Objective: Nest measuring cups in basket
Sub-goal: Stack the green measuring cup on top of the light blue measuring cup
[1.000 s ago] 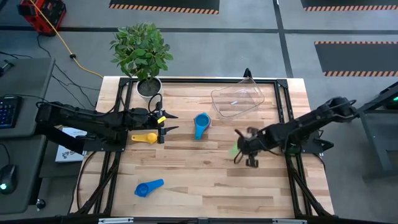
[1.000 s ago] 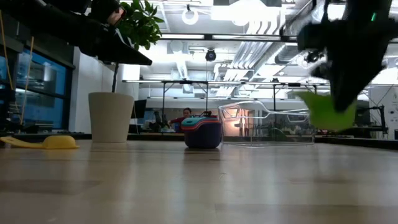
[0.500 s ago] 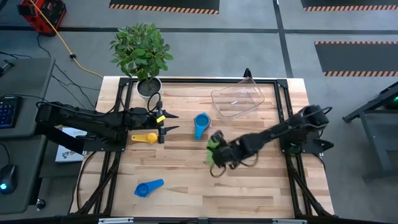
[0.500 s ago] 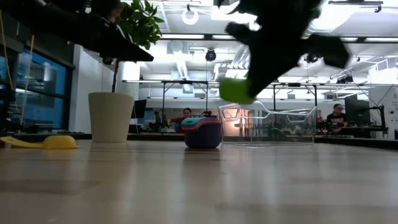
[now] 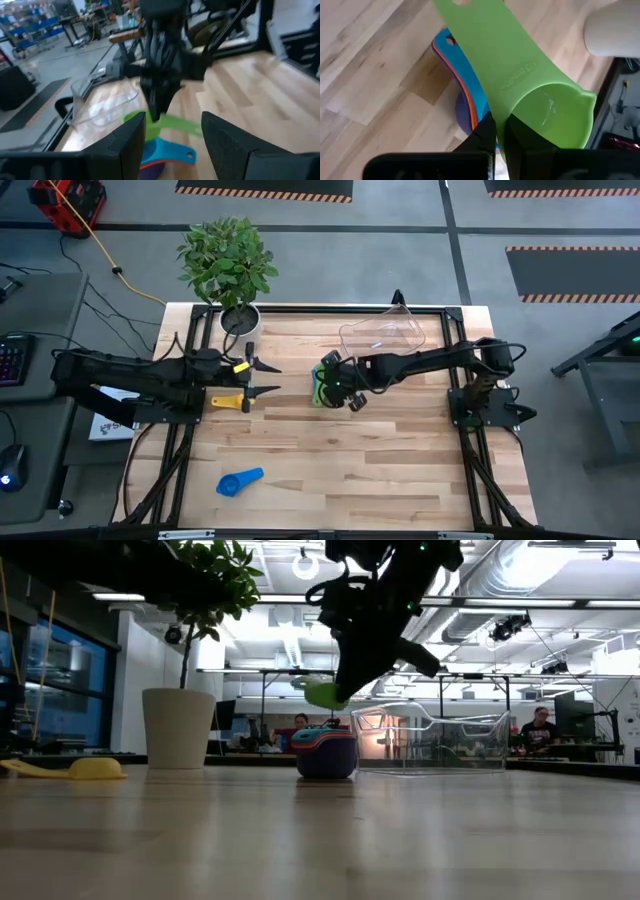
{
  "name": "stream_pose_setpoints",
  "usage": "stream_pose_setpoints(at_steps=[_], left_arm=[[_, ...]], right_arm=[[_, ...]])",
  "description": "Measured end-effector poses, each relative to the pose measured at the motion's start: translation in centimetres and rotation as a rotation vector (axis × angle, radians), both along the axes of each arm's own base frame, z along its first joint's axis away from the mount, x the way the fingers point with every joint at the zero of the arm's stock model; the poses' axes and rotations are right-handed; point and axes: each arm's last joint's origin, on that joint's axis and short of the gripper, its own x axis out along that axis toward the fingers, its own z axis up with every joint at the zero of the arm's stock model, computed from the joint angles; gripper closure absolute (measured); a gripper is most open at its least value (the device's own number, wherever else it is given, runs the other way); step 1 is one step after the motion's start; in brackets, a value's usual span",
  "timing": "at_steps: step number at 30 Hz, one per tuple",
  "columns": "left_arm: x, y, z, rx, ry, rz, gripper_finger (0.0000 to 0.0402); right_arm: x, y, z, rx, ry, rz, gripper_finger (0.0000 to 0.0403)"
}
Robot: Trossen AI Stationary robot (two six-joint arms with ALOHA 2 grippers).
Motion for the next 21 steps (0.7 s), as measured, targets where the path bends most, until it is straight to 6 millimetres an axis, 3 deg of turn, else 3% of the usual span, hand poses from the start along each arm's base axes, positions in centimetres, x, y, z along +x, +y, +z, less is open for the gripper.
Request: stream_pose_setpoints(at_steps=[9,21], left_arm=[[-0.7,-0.1,0.8,-0.053,-0.048,-0.025,0.0218],[-0.7,-0.1,0.8,-0.054,-0.049,-0.024,0.0218]], right_arm=[[0.3,-0.7,-1.4,0.033,0.046,0.005,0.0400],[0.4,-1.5,-1.6,0.049,0.041,-0.031,0.0357]])
